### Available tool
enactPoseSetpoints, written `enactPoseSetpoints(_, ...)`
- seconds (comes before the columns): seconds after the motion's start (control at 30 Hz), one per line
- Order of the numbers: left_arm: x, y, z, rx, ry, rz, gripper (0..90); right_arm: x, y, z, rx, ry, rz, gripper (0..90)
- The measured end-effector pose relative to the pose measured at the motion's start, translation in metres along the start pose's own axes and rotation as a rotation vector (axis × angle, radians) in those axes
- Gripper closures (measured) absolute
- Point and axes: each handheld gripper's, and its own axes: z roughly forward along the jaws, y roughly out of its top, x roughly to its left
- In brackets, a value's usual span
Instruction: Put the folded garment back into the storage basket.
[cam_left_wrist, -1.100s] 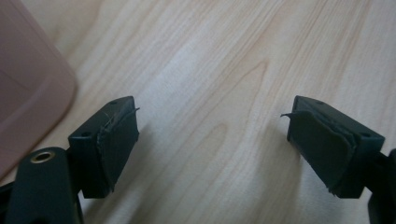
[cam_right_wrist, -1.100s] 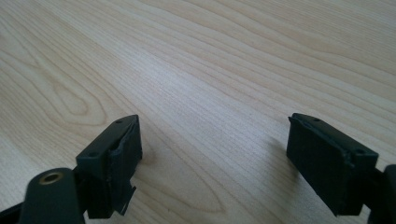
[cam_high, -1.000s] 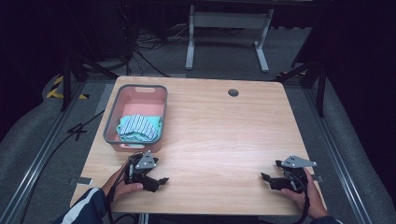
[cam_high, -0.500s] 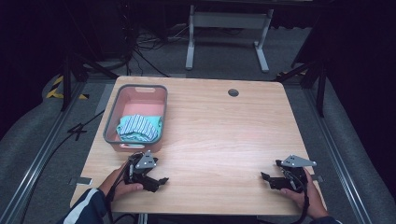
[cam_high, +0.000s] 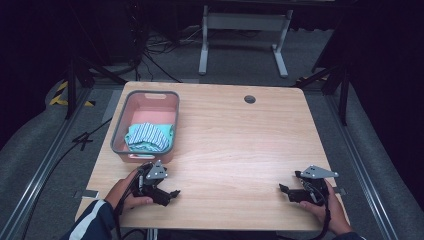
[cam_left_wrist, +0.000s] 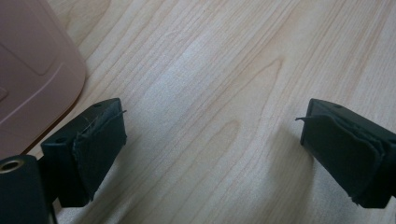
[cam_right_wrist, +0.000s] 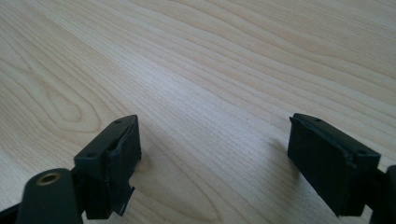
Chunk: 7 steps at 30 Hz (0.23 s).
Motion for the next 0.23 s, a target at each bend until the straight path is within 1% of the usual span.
enactPoseSetpoints(0.07, 0.0004, 0.0003, 0.0006, 0.004, -0.003, -0.003, 3.6, 0.0, -0.0003, -0.0004, 0.0, 0.0, 0.0, 18.1)
enactPoseSetpoints(0.23, 0.0003, 0.0003, 0.0007, 0.002, -0.001, -0.005, 3.3, 0.0, -0.0003, -0.0004, -0.003, 0.002, 0.004, 18.3)
